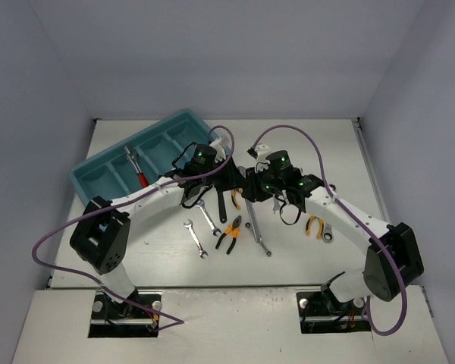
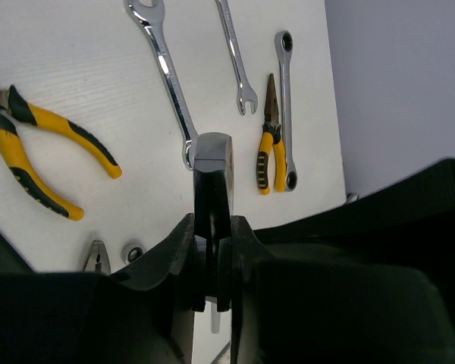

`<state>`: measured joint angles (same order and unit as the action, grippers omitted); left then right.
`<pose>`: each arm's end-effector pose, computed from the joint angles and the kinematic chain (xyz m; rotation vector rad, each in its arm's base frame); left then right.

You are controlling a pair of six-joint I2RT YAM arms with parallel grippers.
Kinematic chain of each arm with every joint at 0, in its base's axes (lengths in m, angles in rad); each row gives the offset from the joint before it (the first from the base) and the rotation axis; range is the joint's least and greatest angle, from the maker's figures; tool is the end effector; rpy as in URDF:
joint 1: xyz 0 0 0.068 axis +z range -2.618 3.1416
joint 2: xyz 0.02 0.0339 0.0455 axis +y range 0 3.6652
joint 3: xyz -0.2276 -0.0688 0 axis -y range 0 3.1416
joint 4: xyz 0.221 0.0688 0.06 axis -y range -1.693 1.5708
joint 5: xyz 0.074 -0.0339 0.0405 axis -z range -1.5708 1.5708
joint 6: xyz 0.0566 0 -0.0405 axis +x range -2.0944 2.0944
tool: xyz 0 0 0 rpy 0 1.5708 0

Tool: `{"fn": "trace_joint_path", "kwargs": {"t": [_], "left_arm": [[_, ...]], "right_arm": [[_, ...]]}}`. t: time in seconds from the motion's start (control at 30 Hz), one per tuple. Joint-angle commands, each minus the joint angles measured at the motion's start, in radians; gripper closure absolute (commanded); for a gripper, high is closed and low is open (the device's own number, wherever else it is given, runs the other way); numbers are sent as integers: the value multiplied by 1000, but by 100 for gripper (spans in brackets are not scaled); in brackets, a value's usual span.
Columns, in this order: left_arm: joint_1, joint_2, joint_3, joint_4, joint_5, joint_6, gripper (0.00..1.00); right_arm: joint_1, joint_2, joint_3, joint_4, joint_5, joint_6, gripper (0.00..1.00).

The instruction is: Sort the tools into containers

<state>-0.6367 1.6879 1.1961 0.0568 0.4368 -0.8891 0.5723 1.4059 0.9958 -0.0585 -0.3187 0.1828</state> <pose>0.2940 -0.2472 0.2353 0.0327 2.2590 -1.3451 0.2621 0.1900 0.2472 -0.6093 2.0183 0.7888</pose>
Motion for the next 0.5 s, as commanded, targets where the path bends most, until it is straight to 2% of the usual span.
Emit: {"fn": "trace_joint_path", "kwargs": {"t": [0.0,0.07,0.17,0.27,0.37,0.47], "left_arm": [[-4,-50,13,86,-12,16,100],[0,-65,10,86,-12,31,100],[34,-105,-20,85,-13,23,100],[89,-157,-48,75,11,9,100],[195,-200,-48,-3,56,37,100],[310,-248,-21,-102,106,71,100]], "right_arm": [[22,-61,29,146,-39,19,100],[23,-61,32,144,-36,21,98],[23,-66,35,143,-25,27,60],[23,-88,37,142,-12,29,31],[23,-109,40,137,-2,21,22],[21,-128,51,131,16,15,20]]}}
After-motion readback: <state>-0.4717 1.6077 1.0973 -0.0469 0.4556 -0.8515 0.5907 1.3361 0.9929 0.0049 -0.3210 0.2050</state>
